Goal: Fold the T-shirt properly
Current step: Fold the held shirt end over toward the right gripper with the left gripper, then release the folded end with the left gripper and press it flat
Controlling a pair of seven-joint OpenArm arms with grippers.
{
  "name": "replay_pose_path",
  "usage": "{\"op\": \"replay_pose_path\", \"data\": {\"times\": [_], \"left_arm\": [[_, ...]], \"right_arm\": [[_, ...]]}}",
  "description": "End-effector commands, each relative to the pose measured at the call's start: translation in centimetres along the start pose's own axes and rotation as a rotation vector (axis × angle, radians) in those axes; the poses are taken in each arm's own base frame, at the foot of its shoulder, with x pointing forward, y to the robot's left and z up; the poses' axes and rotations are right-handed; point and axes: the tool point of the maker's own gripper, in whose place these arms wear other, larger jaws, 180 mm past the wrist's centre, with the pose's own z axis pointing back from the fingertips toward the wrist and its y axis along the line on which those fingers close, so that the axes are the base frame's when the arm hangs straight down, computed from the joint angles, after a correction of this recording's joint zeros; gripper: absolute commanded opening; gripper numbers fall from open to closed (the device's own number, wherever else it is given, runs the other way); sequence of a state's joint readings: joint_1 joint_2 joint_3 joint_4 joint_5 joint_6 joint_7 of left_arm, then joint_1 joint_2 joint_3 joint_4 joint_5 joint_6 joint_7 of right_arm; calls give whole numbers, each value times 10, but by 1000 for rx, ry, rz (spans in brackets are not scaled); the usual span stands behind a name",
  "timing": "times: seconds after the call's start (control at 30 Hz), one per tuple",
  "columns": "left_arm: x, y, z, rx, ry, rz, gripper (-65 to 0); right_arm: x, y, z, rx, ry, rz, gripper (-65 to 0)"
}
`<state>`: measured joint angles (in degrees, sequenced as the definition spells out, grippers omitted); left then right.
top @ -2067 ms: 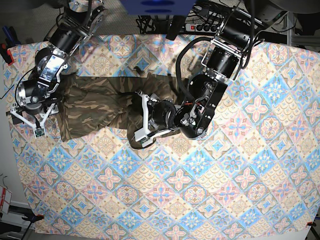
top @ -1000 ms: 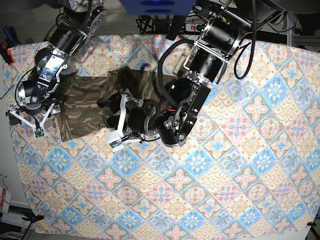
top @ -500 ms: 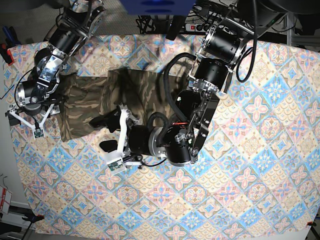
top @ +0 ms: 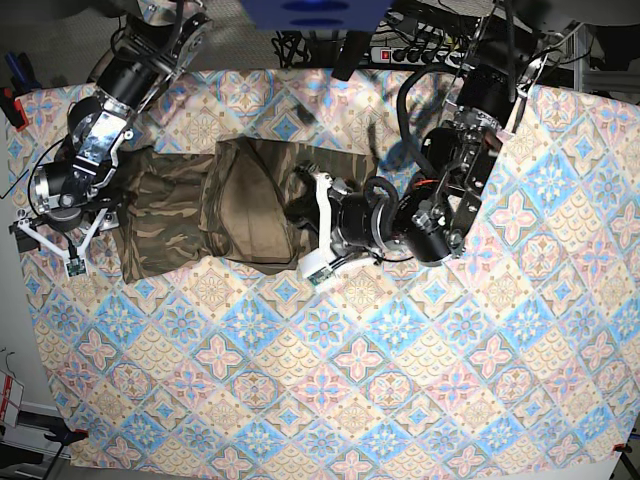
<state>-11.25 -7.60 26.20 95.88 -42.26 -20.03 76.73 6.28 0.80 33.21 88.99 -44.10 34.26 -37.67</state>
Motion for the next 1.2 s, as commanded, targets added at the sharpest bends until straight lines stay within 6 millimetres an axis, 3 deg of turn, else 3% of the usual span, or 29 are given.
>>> {"op": "replay_pose_path", "data": {"times": [0.0, 0.33, 0.53, 0.73, 0.9, 1.17], "left_arm": [[13, 0, -2, -13, -30, -1, -650], [-5, 13, -16, 10, 34, 46, -650], [-1, 17, -38, 30, 80, 62, -650], [19, 13, -48, 63, 79, 10, -650], [-2, 19, -72, 56, 191, 24, -650], [-8, 18, -89, 70, 180, 4, -650]], "right_arm": [[13, -13, 3, -35, -38, -5, -61], [10, -14, 3, -37, -32, -8, -61], [11, -14, 3, -38, -33, -8, -61], [10, -14, 3, -38, -30, -7, -61], [10, -16, 4, -43, -30, -8, -61], [-4, -26, 4, -60, -6, -48, -61]]}}
